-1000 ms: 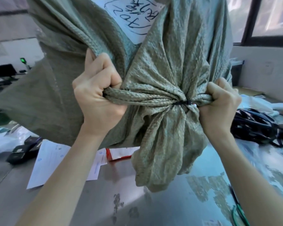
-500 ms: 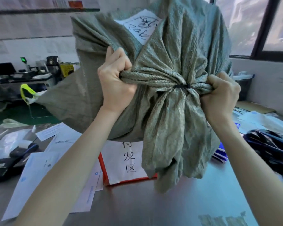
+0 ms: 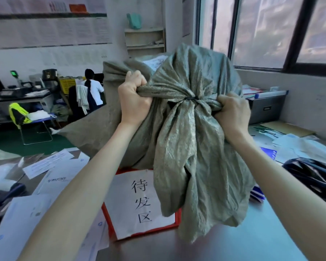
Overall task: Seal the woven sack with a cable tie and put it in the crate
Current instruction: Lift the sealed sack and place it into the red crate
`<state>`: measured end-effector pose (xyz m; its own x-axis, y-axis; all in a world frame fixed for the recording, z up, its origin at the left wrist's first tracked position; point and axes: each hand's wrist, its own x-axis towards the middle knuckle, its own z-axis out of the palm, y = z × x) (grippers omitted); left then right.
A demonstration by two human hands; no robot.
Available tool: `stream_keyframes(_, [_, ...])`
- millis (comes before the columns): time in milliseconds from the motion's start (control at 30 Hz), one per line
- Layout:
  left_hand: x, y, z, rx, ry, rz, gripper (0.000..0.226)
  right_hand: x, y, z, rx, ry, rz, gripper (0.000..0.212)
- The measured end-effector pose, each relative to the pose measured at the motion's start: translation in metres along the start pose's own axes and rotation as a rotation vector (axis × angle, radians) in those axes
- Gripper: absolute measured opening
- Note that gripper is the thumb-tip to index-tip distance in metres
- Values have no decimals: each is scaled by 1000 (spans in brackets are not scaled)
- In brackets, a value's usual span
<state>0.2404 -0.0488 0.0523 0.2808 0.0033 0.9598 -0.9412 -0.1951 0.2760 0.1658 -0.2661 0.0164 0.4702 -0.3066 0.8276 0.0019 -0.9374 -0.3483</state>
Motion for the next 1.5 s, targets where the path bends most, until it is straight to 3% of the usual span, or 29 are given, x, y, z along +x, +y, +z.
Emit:
stream_keyframes(200, [-24,-26,9,148,-124,-215,41,-22,5,21,-43,-192,76,5])
stream_keyframes(333, [-25,-46,11,362,-366,-501,37,-6,7,28,-152,-362,65,13])
stream_keyframes(500, [-36,-67,-1,626,-614,-689,31,11,2,46,-197,-494,-7,13])
stream_keyframes(600, [-48,-83,-9,691,-848,-777,21,1,3,68,-186,-599,-5,10])
stream_keyframes(767, [-92,-91,-17,819,-1341,-805,23,-37,19,93,-76,-955,130,19])
stream_keyframes(867, [-110,-93,-16,789,-1494,-812,28,-38,20,91,-58,-1053,211,26])
stream_keyframes(1000, [-99,-83,-21,710,-1435,-778,29,-28,20,78,44,-1026,236,23])
stream_keyframes(1233, [-79,-14,-24,452,-808,-754,32,-33,7,28,216,-764,309,19])
stream_keyframes(1400, [-108,30,-38,466,-594,-738,45,-62,5,-13,112,-567,302,40])
stream_keyframes(1500, [-143,58,-44,305,-464,-728,39,-86,8,-27,119,-385,359,42])
